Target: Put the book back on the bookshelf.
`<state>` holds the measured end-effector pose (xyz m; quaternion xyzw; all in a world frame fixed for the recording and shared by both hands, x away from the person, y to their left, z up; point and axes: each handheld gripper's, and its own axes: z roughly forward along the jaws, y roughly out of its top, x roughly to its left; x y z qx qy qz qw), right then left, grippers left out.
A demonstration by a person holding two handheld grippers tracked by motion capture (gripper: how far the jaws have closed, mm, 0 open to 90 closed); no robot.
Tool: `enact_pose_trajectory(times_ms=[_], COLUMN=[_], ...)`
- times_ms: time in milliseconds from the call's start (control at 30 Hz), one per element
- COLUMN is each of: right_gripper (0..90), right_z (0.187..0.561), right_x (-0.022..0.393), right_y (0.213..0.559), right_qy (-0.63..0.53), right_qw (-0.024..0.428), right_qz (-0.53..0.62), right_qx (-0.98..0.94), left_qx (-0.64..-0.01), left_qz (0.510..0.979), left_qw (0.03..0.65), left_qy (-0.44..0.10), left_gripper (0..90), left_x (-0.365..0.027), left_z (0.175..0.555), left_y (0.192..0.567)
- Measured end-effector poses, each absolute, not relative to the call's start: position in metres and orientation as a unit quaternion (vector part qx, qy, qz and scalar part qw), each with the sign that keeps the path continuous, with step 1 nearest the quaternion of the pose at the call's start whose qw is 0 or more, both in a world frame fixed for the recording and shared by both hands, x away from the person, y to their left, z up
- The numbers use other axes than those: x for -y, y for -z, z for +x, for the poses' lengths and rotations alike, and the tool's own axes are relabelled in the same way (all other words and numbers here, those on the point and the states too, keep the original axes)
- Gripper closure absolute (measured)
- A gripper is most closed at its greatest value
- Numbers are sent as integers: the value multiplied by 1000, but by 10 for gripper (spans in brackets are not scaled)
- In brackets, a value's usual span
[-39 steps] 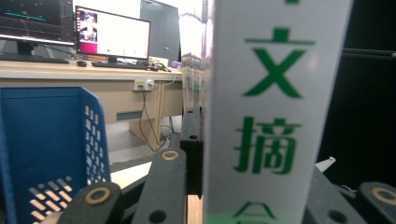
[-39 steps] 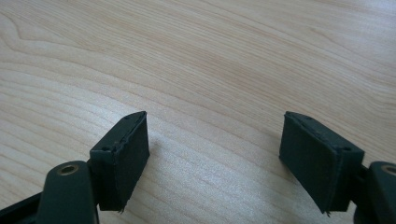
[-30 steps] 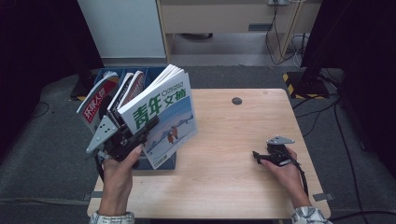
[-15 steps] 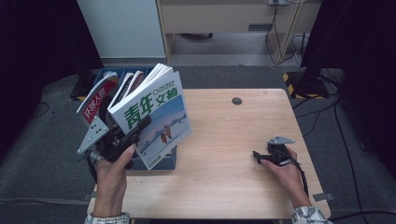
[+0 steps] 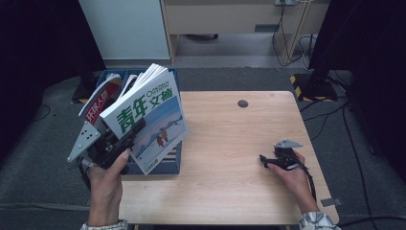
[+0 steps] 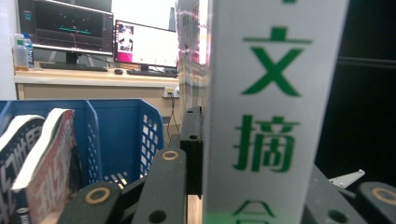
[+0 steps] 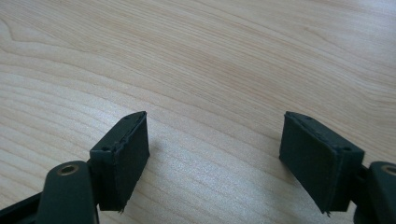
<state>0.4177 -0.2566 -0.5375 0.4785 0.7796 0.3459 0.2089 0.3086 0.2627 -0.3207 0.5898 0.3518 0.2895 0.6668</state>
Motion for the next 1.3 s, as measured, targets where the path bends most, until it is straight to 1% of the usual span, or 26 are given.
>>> enact_pose_trajectory(times_ms=[200,467,667,967,1300], right_gripper=[240,240,240,240,239], right_z=[418,418,418,418,418], right_x=[257,257,257,257,257], right_y=[538,538,538,538,538], right_qy=[-346,-346,-346,-347,-347], right_qw=[209,209,209,210,210], right_qz=[479,481,481,483,483], right_qx=[-780,-778,-778,-776,-777], left_qx=[-358,-369,-374,-387,-404], left_qz=[580,578,583,573,566], left_qw=[670,663,649,641,636], left_qy=[-295,-298,-315,-332,-335], left_gripper=[738,738,738,738,738], left_x=[-275,-282,-274,-266,-262], left_z=[306,306,307,311,319], left_y=[317,318,319,321,330])
